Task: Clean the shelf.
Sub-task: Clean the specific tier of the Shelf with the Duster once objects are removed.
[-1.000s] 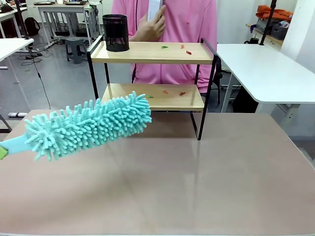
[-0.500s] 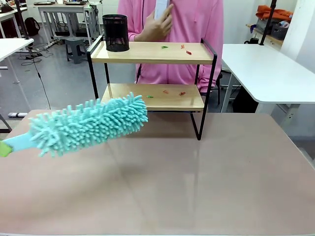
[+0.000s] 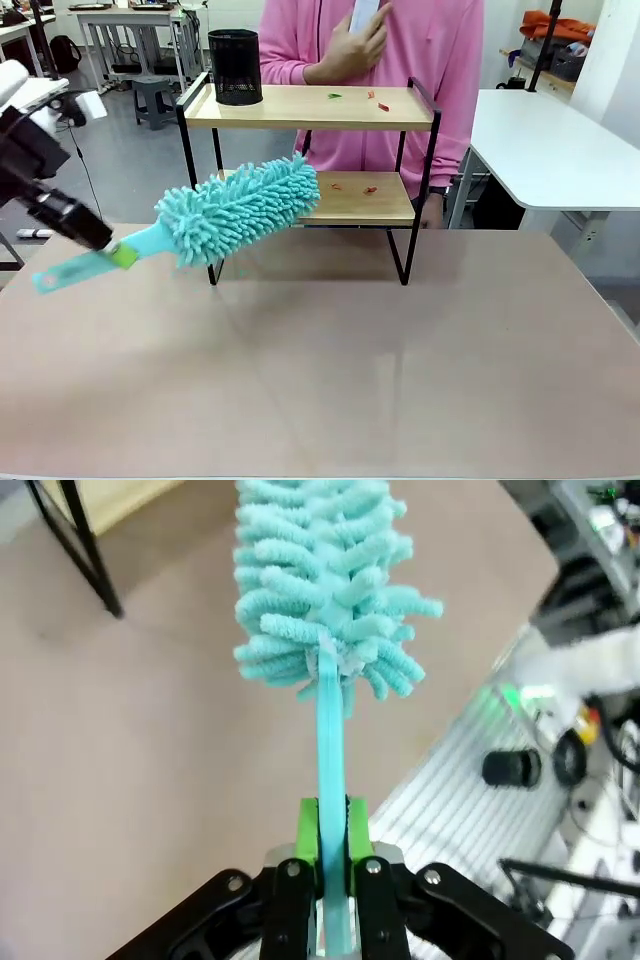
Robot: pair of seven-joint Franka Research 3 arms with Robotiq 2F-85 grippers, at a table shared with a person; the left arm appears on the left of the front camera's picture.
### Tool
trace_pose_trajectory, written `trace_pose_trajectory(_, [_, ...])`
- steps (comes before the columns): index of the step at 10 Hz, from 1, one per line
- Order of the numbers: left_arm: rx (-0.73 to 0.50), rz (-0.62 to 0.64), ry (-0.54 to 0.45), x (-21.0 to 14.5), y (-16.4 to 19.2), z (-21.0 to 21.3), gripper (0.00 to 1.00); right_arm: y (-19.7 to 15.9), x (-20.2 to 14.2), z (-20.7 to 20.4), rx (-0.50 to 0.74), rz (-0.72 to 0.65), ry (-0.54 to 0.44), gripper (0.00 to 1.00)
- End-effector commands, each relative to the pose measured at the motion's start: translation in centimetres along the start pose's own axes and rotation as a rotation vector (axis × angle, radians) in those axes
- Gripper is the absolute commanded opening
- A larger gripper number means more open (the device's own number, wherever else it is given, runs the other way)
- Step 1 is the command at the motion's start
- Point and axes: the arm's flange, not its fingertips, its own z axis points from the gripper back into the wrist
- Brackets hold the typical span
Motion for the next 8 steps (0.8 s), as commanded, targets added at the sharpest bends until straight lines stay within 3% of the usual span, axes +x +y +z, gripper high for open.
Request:
trace_pose_trajectory(1, [0.066, 0.066, -0.007, 0.5, -0.2, -2.2, 0.12, 0.0, -0.1, -0.1, 0.002, 0.026, 0.002, 1.00])
trace_pose_trajectory(7, [0.335, 0.265, -0.094, 5.9, -0.1, -6.1, 0.12, 0.0, -0.1, -0.1, 0.002, 0.026, 0.002, 1.00])
trace_pose_trajectory(8, [0.330, 0.256, -0.115, 6.7, -0.2, -6.6, 0.12, 0.0, -0.1, -0.1, 0.002, 0.026, 0.002, 1.00])
